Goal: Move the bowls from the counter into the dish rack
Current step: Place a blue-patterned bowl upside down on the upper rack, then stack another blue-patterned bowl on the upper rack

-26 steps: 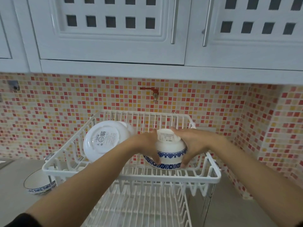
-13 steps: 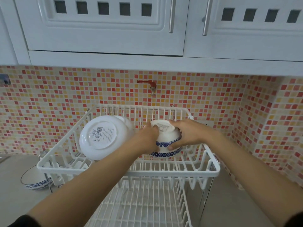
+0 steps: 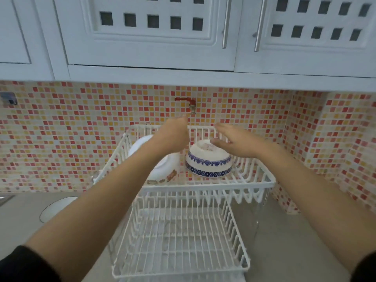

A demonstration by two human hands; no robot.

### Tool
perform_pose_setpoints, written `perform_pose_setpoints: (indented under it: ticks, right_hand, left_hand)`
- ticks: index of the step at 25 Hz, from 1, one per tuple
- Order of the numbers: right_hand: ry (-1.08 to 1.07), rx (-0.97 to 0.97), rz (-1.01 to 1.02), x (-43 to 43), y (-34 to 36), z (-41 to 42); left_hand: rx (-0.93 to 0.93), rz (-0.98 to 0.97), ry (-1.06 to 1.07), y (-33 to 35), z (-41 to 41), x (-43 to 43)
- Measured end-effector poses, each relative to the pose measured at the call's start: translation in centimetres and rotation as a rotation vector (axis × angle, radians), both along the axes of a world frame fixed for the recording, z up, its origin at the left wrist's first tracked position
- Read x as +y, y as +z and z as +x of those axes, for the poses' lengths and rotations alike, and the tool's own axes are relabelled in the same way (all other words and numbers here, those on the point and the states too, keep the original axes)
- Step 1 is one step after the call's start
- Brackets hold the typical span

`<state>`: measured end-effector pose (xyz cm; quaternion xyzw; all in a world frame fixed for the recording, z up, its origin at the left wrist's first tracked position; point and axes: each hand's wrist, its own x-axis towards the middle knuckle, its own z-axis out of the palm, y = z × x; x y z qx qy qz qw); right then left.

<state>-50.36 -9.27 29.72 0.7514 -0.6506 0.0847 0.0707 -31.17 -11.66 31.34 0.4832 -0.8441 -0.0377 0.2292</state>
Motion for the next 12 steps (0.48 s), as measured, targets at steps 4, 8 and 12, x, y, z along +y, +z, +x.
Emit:
perform_pose_setpoints:
  ticks: [4, 8, 12]
  right_hand:
    - [0.052, -0.092, -0.126, 2.3, -0.1, 8.6]
    - [0.136, -0.124, -0.167, 3.2, -0.6, 20.1]
    - [0.176, -0.117, -0.148, 2.6, -3.8, 29.7]
  left_hand:
    - [0.013, -0.037, 0.027, -0.2, 8.5, 1.8]
    - [0.001, -0.077, 0.140, -1.8, 18.8, 2.9]
    - [-0.014, 0.030, 0.237, -5.8, 27.3, 2.8]
